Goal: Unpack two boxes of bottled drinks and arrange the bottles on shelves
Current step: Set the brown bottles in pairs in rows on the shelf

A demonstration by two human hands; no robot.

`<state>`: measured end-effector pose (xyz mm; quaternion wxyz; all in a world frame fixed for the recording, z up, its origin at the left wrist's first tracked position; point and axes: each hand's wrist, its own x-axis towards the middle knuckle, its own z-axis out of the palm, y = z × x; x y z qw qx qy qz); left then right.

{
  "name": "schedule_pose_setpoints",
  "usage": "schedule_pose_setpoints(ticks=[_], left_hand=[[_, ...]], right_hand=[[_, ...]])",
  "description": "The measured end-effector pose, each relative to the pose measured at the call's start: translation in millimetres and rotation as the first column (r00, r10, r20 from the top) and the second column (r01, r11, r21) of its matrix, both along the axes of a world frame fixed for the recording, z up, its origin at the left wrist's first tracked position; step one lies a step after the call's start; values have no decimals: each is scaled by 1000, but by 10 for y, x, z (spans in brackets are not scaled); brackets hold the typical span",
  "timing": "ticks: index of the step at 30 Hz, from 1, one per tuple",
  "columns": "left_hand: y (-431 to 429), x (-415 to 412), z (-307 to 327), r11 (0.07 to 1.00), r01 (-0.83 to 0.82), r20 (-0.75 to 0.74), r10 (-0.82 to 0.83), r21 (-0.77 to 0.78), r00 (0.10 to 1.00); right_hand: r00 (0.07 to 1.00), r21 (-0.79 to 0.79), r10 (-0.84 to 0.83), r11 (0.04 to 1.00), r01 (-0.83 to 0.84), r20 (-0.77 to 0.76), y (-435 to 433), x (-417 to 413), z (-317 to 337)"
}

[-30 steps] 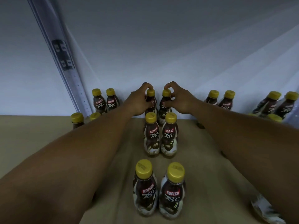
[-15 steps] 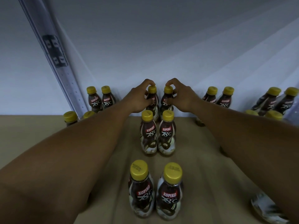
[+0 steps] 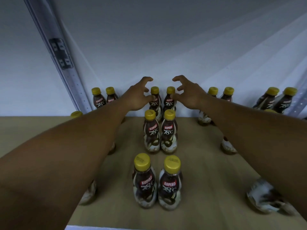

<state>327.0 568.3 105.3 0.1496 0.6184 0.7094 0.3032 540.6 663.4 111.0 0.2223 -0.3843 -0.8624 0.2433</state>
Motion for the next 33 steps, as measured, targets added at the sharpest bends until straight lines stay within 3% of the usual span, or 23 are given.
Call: schedule_pose_setpoints(ticks=[16,22,30,33], left_hand=[[-1262,1054,923,988,65,-92,-53,141,994],[-1513,1837,835,975,110,-44,-104,193,994],[-1545,2736,390,974,188,58,-196,126,979],[-1512,2957,217,977,205,81,-209,59,975]], right_hand=[[996,143,-74,987,80,-45,-1228,1493,823],[987,143,-155,977,158,-33,-1551,2250,829],[975,107,-218,970,220,-29,-1688,3005,544],[984,2,-176,984,176,-23,-1661,3152,324]])
